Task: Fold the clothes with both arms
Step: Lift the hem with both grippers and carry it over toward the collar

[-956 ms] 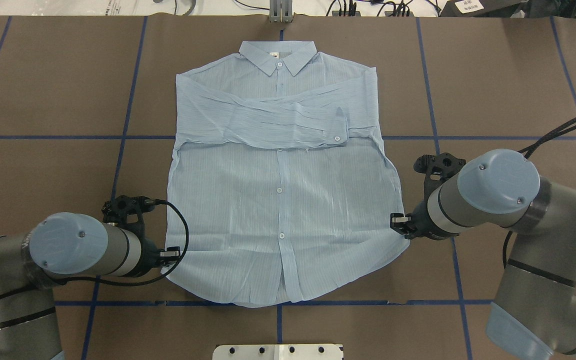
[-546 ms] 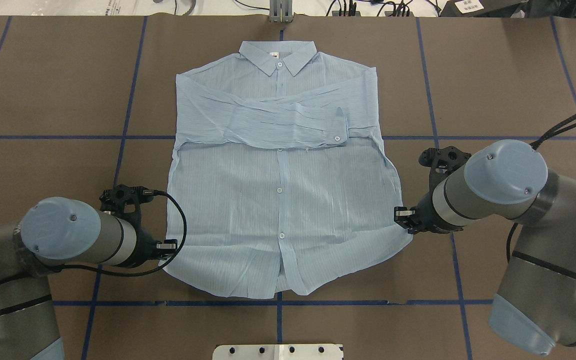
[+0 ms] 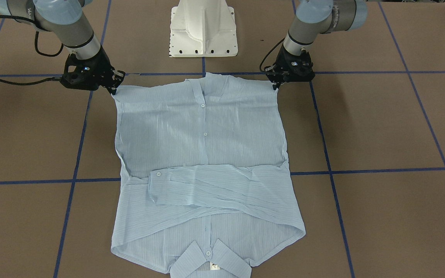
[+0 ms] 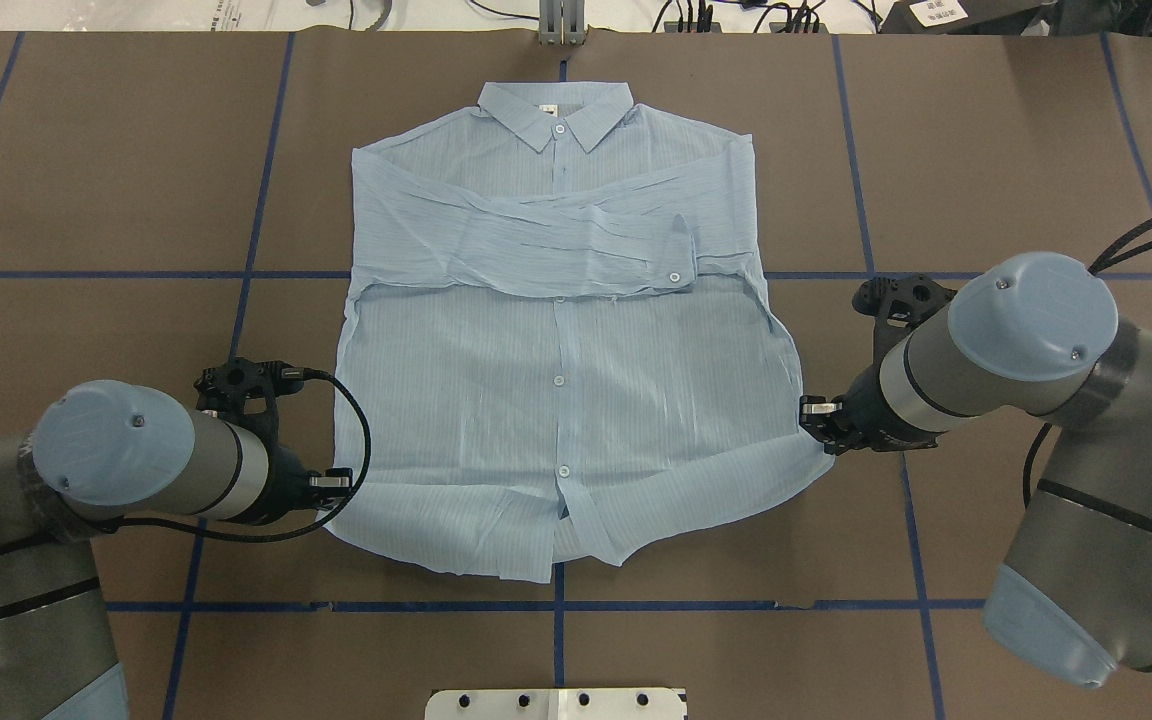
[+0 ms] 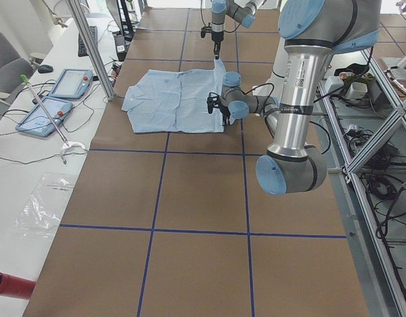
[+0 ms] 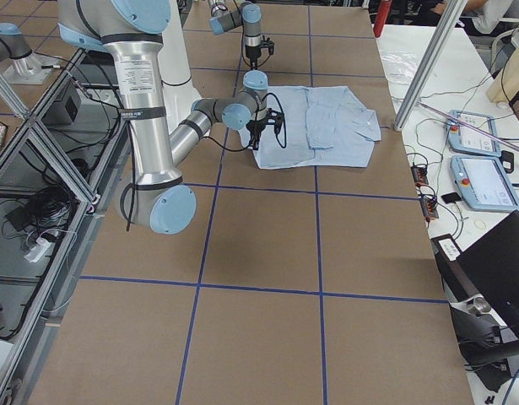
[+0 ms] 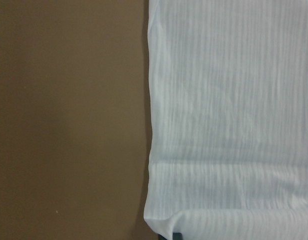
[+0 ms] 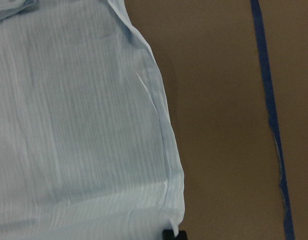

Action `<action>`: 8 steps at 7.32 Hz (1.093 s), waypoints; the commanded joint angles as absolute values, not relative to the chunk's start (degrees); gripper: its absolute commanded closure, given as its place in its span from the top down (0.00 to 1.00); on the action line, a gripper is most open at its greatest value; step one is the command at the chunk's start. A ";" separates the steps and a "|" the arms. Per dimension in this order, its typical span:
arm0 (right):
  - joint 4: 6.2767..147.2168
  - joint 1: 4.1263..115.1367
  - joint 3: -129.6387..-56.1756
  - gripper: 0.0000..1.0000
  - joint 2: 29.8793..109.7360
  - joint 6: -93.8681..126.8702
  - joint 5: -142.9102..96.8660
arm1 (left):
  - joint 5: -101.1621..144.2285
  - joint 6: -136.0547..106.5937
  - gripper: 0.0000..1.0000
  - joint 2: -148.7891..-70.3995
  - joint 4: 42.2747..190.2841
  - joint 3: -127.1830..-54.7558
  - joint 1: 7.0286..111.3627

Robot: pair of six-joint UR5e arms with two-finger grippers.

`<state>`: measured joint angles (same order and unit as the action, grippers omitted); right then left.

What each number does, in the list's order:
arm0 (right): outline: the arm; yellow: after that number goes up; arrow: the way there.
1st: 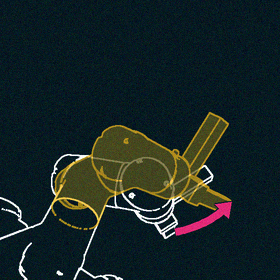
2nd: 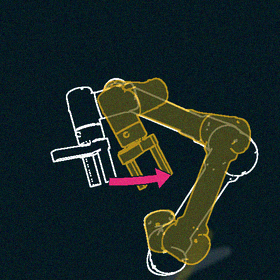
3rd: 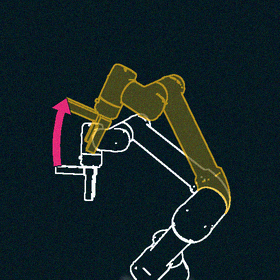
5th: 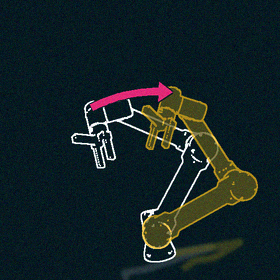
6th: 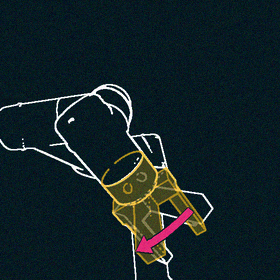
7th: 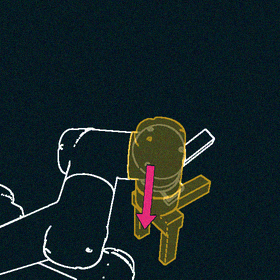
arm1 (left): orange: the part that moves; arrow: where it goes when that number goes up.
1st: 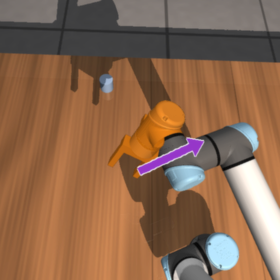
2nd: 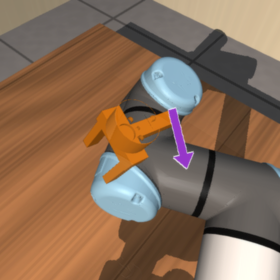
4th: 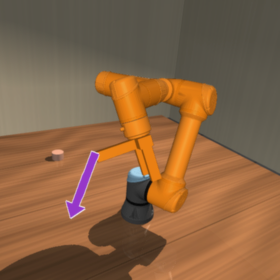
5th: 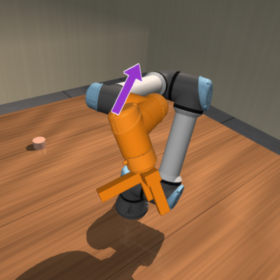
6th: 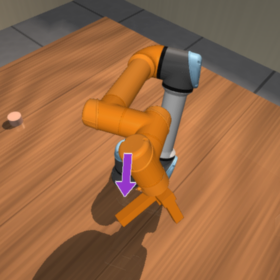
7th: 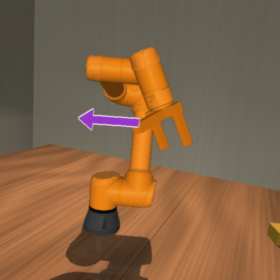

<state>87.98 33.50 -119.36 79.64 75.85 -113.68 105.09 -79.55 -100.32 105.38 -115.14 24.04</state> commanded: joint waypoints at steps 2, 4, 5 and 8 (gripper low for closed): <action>87.89 37.25 -119.36 0.00 79.28 75.85 -116.79 | 109.22 -79.37 0.00 -100.37 105.55 -117.06 28.28; 87.98 39.89 -118.92 0.00 76.65 75.85 -117.77 | 109.60 -78.93 0.00 -100.46 105.47 -117.77 30.66; 88.07 41.47 -117.78 0.00 74.99 75.85 -117.77 | 109.69 -77.88 0.00 -100.63 105.47 -117.77 32.15; 88.24 47.09 -111.91 0.00 67.70 75.67 -118.56 | 114.14 -76.22 0.00 -104.40 105.29 -116.90 40.83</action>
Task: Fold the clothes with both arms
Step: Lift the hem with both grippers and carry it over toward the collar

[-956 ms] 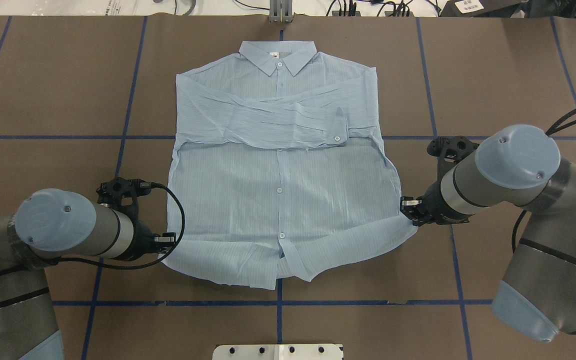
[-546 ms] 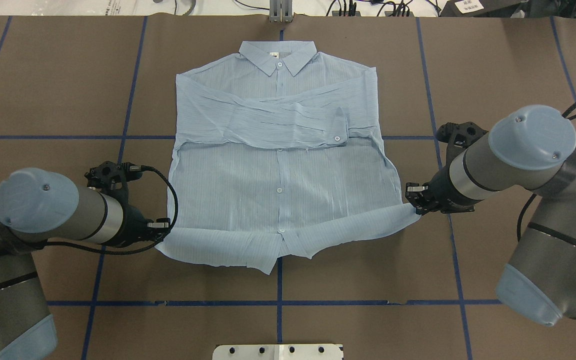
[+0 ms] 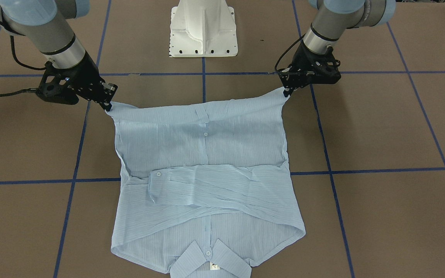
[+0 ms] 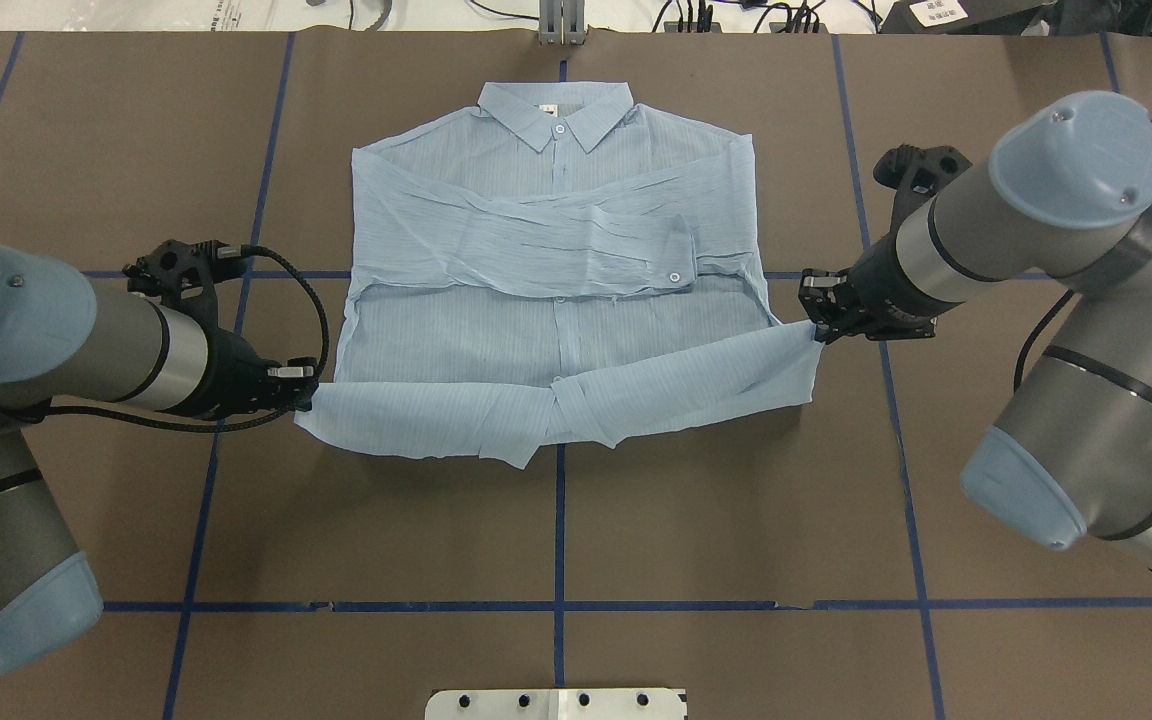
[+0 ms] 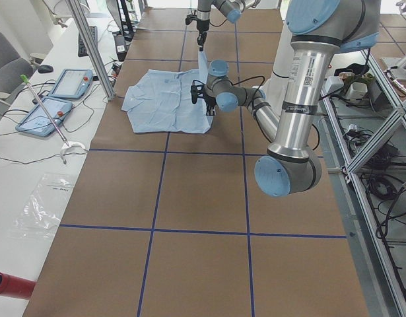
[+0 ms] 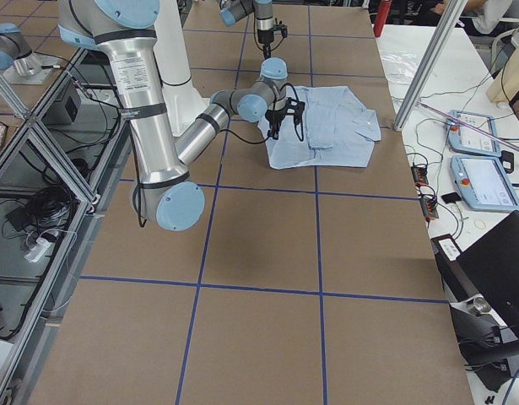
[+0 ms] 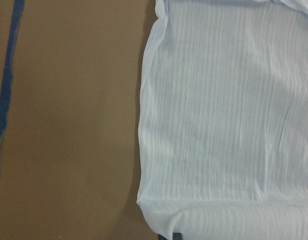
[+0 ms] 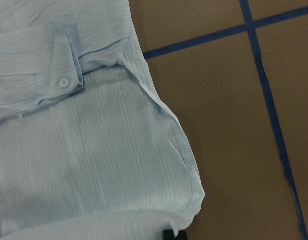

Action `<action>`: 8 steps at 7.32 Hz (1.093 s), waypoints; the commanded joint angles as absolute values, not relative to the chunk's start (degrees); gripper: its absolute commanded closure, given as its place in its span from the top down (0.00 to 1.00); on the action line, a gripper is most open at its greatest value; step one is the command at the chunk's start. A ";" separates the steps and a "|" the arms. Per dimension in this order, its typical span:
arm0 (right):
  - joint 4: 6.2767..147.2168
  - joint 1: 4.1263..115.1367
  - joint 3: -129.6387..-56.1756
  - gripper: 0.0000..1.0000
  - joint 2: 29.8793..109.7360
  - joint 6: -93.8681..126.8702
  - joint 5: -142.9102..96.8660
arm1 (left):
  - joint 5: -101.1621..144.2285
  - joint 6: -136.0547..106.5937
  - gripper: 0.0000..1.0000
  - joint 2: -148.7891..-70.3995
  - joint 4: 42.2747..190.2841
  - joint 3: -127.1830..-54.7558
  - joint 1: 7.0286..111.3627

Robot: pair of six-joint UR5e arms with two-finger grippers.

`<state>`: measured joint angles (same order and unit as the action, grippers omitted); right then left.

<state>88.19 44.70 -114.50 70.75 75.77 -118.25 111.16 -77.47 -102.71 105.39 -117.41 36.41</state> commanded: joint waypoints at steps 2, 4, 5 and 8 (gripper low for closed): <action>88.15 50.69 -104.11 0.00 60.85 74.80 -118.65 | 116.80 -75.67 0.00 -112.53 103.37 -109.21 46.65; 88.15 54.65 -96.28 0.00 55.49 70.86 -119.00 | 116.81 -75.24 0.00 -120.12 103.53 -98.40 50.08; 88.07 55.36 -89.98 0.00 51.20 69.80 -119.00 | 116.81 -72.97 0.00 -122.32 103.88 -94.70 51.66; 78.26 56.78 -74.22 0.00 45.53 68.55 -119.27 | 116.63 -72.16 0.00 -126.99 112.90 -81.08 54.05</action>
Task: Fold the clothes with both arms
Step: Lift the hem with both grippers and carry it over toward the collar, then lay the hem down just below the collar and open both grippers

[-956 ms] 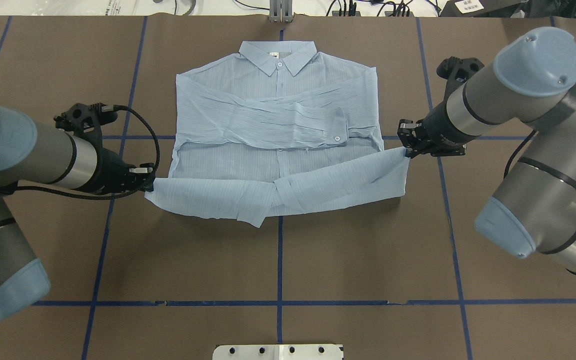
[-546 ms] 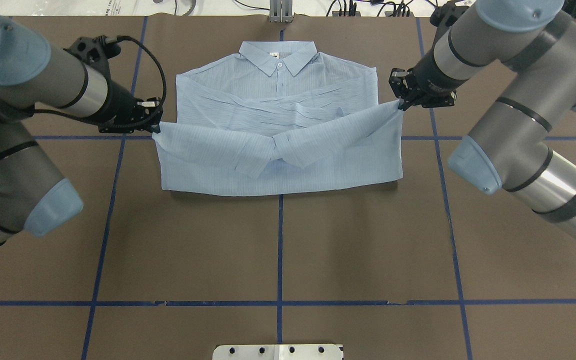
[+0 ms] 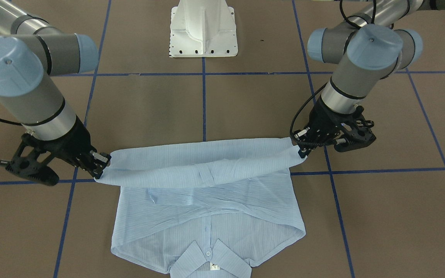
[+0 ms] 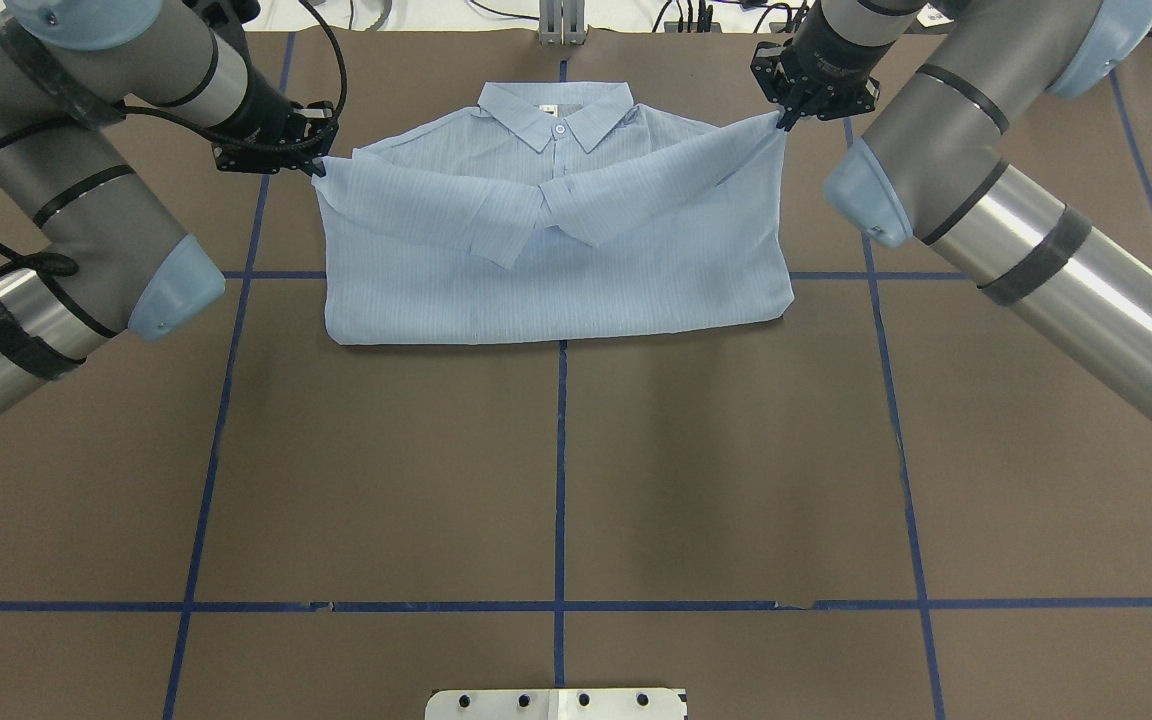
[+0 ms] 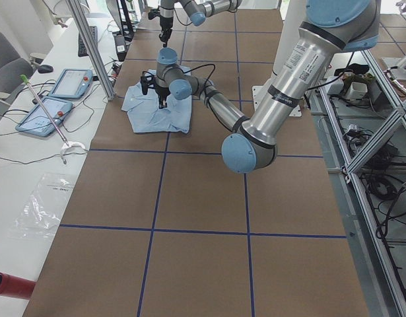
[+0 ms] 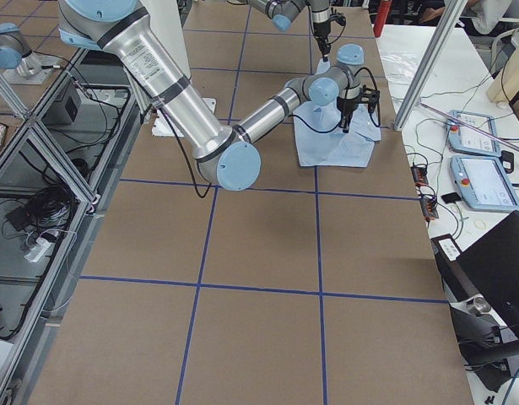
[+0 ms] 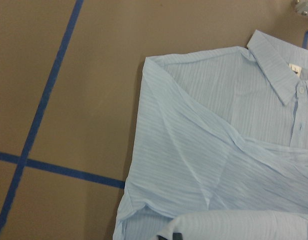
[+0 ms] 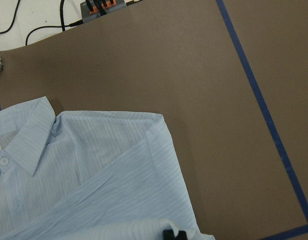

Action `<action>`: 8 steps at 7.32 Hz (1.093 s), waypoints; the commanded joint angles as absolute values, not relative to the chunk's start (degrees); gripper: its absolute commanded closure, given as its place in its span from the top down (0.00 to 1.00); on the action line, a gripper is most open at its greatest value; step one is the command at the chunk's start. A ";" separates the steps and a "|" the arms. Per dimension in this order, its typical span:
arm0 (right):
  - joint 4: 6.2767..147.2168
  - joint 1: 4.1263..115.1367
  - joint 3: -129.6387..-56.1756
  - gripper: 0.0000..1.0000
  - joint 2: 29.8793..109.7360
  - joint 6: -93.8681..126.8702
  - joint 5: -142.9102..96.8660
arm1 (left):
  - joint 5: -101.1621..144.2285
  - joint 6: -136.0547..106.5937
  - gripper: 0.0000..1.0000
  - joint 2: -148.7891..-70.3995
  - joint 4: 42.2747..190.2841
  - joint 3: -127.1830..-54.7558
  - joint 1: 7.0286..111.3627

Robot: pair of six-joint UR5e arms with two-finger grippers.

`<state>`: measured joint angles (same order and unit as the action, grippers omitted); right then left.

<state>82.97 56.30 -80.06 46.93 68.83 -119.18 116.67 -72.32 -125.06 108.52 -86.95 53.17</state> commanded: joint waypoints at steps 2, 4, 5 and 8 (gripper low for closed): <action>78.05 56.69 -69.46 0.00 42.29 68.47 -119.35 | 116.54 -72.60 0.00 -132.77 117.31 -70.37 54.05; 77.96 56.43 -64.27 0.00 38.78 68.38 -119.44 | 116.28 -72.86 0.00 -133.86 124.07 -63.31 54.05; 77.78 56.43 -62.68 0.00 38.50 67.86 -119.53 | 115.32 -72.86 0.00 -133.86 125.49 -61.89 54.05; 75.32 56.43 -59.95 0.00 38.50 67.41 -119.62 | 115.14 -73.74 0.00 -135.08 126.81 -59.69 54.14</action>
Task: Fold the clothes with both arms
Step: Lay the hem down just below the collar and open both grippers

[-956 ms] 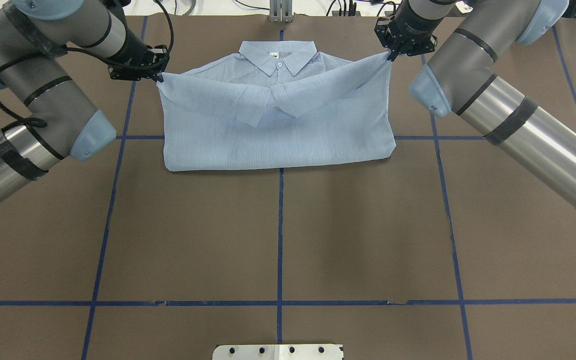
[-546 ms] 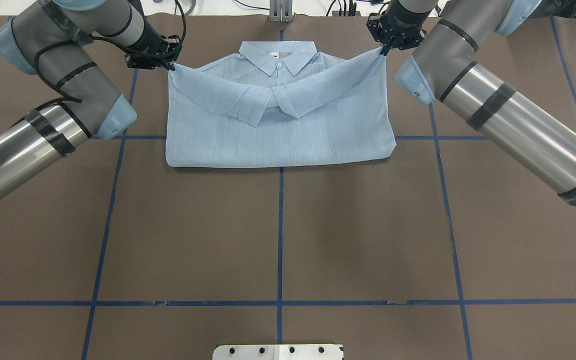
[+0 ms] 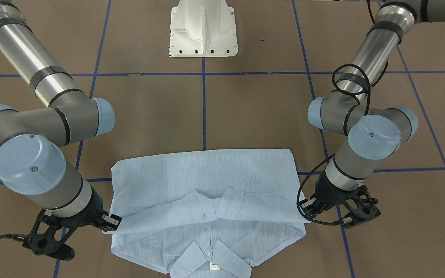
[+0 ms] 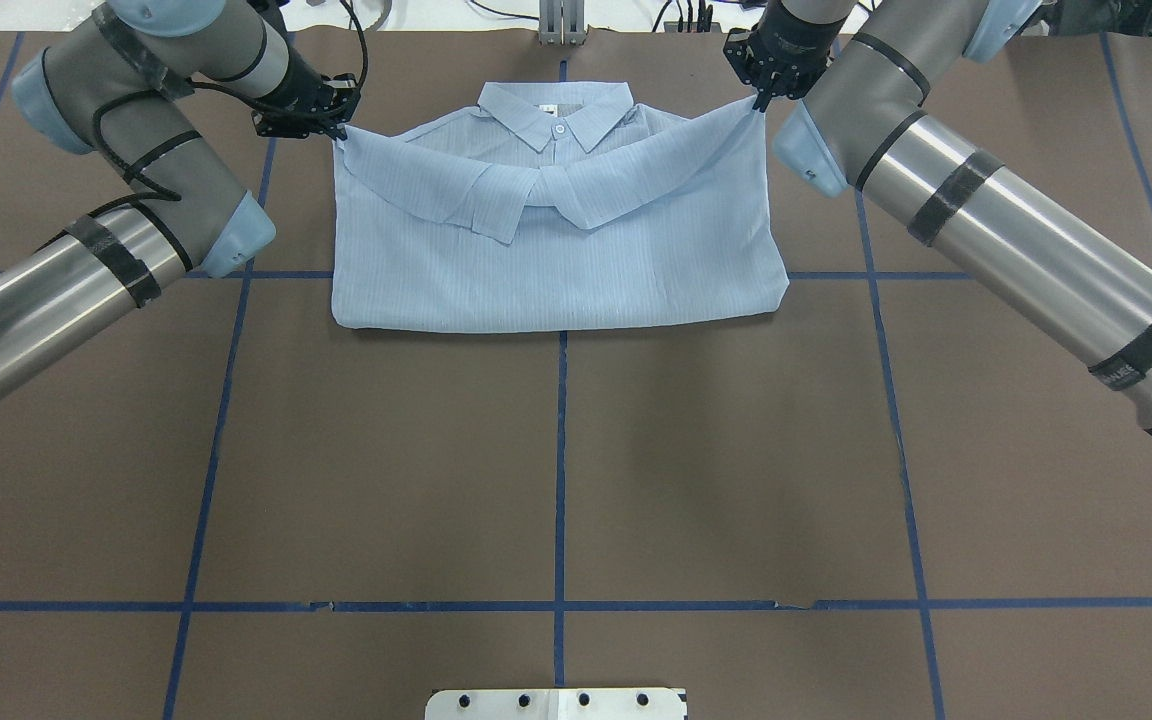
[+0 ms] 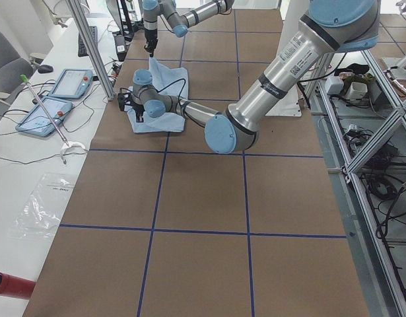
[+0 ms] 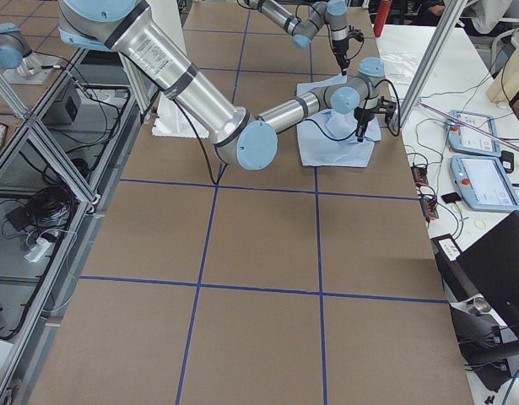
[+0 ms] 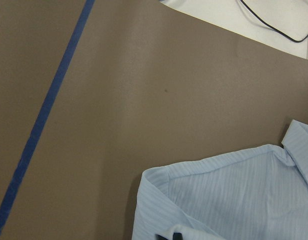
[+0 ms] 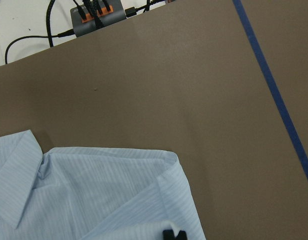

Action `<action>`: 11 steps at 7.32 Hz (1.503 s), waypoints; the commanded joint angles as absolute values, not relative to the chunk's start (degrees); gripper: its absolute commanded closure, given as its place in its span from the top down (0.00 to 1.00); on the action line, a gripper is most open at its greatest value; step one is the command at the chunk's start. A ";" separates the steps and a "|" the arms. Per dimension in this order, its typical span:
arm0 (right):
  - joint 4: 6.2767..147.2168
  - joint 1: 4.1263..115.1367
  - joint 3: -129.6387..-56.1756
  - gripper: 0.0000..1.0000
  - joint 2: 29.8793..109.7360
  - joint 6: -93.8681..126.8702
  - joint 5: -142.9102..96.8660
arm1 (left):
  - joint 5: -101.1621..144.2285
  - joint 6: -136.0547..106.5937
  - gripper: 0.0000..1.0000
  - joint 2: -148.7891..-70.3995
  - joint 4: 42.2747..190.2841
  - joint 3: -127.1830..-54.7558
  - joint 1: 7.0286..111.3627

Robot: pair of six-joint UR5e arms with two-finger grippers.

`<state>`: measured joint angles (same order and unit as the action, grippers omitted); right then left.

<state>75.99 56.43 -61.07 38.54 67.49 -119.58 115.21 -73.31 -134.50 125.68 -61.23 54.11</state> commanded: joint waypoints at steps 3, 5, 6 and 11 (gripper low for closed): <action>75.15 56.43 -59.24 0.00 38.41 67.24 -119.62 | 114.96 -74.62 0.00 -135.26 128.67 -58.27 54.05; 72.52 56.08 -59.33 0.59 39.11 67.24 -119.36 | 114.96 -75.06 0.28 -135.53 128.58 -58.27 54.05; 72.25 55.03 -59.59 1.00 39.11 67.06 -117.79 | 114.96 -74.97 0.99 -135.44 128.58 -58.45 54.05; 72.07 52.84 -71.76 1.00 47.96 65.91 -117.68 | 115.13 -75.06 0.99 -132.56 127.71 -64.40 54.58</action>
<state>72.08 54.14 -66.69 44.55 65.52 -117.42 115.00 -75.02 -134.14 127.90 -61.70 54.45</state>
